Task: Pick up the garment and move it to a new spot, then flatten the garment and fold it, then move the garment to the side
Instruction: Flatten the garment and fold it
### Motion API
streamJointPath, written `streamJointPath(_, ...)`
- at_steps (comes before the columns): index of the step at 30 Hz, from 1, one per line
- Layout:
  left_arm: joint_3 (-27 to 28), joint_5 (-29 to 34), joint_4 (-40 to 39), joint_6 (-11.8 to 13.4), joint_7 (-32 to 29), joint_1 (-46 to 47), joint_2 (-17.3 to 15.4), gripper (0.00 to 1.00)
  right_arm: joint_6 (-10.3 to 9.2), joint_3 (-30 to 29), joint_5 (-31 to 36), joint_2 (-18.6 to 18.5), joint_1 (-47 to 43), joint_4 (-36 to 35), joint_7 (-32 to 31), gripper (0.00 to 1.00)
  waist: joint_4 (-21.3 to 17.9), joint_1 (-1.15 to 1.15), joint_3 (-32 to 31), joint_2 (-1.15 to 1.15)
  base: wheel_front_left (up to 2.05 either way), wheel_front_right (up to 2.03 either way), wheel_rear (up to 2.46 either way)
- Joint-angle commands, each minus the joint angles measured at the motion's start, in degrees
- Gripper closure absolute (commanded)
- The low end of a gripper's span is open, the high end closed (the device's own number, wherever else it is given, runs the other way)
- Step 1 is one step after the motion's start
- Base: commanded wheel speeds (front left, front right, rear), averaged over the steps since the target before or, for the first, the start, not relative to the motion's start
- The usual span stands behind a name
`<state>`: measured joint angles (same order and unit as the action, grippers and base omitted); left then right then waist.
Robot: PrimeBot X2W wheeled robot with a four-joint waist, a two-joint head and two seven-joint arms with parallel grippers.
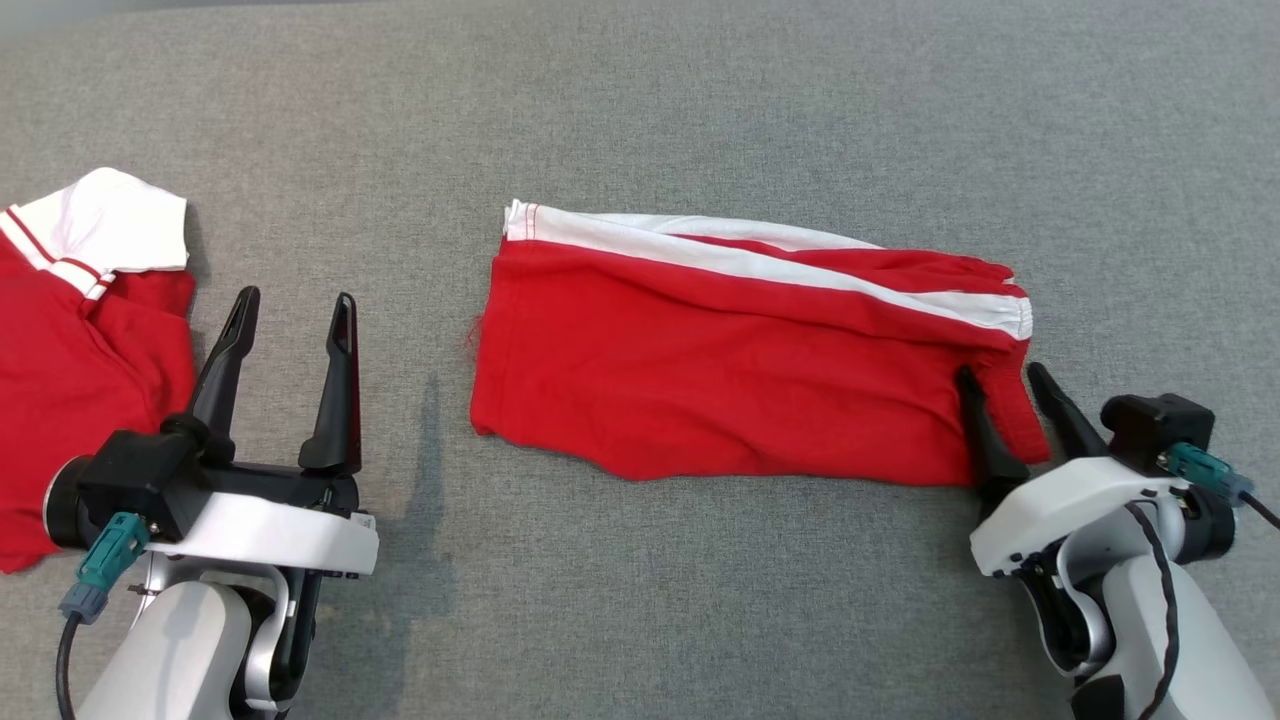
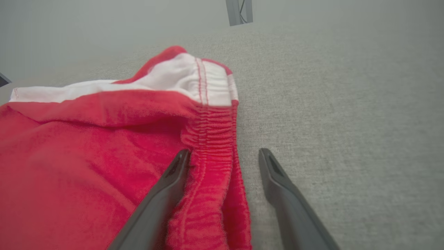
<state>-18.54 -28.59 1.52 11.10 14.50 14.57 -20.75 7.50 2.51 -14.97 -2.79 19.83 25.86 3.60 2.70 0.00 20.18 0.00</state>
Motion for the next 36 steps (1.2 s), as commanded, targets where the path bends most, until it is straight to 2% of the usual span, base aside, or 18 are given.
streamJointPath(1,0.1,-0.2,0.2,-0.3,0.3,0.9,0.0,0.0,-0.02,0.6,-0.8,-0.3,0.4,1.2,-0.1,0.0,-0.1,0.0,0.2,0.0,0.0,0.0,0.0)
streamJointPath(5,0.0,-0.1,0.5,-0.5,0.3,1.4,0.1,0.0,-0.01,4.1,-4.3,-0.1,1.7,5.5,0.5,0.0,-0.3,0.0,0.6,0.0,0.0,0.0,0.0)
streamJointPath(6,0.0,0.0,0.6,-0.4,0.3,1.5,0.1,0.0,-0.01,4.9,-5.1,0.0,2.1,6.3,0.9,0.05,-0.3,0.0,0.6,0.0,0.0,0.0,0.0)
streamJointPath(7,0.0,0.1,0.6,-0.4,0.4,1.5,0.2,0.0,-0.01,5.5,-5.7,0.1,2.5,7.0,1.4,0.62,-0.4,0.0,0.6,0.0,0.0,0.0,0.0)
streamJointPath(8,0.0,0.1,0.7,-0.4,0.4,1.5,0.2,0.0,-0.01,5.6,-6.2,0.1,2.9,7.4,2.0,1.0,-0.5,0.0,0.6,0.0,0.0,0.0,0.0)
streamJointPath(15,-0.1,-0.7,0.4,-0.8,0.4,1.0,0.2,0.0,-0.08,4.0,-5.9,-1.4,3.7,9.1,5.9,1.0,-1.5,0.0,0.4,0.0,0.0,0.0,0.0)
streamJointPath(23,-0.4,-1.2,-0.1,-0.6,-0.2,0.6,-0.1,0.0,-0.08,-4.9,-7.9,-5.7,1.6,9.2,6.8,1.0,-2.6,0.0,0.1,0.0,0.0,0.0,0.0)
streamJointPath(26,-0.6,-1.2,-0.2,-0.4,-0.6,0.4,-0.2,0.0,-0.03,-6.9,-8.5,-5.2,2.1,8.5,6.1,1.0,-3.1,0.0,-0.1,0.0,0.0,0.0,0.0)
streamJointPath(31,-1.2,-1.3,0.4,-0.5,-1.2,0.0,-0.4,0.0,-0.01,-4.8,-14.6,-2.3,3.3,2.5,5.1,1.0,-3.8,0.0,-1.0,0.0,0.0,0.0,0.0)
streamJointPath(36,-2.0,-1.3,0.7,-0.8,-1.8,0.3,-0.1,0.0,-0.01,1.3,-17.4,-0.6,4.4,-5.6,2.6,1.0,-3.4,0.0,-1.8,0.0,0.0,0.0,0.0)
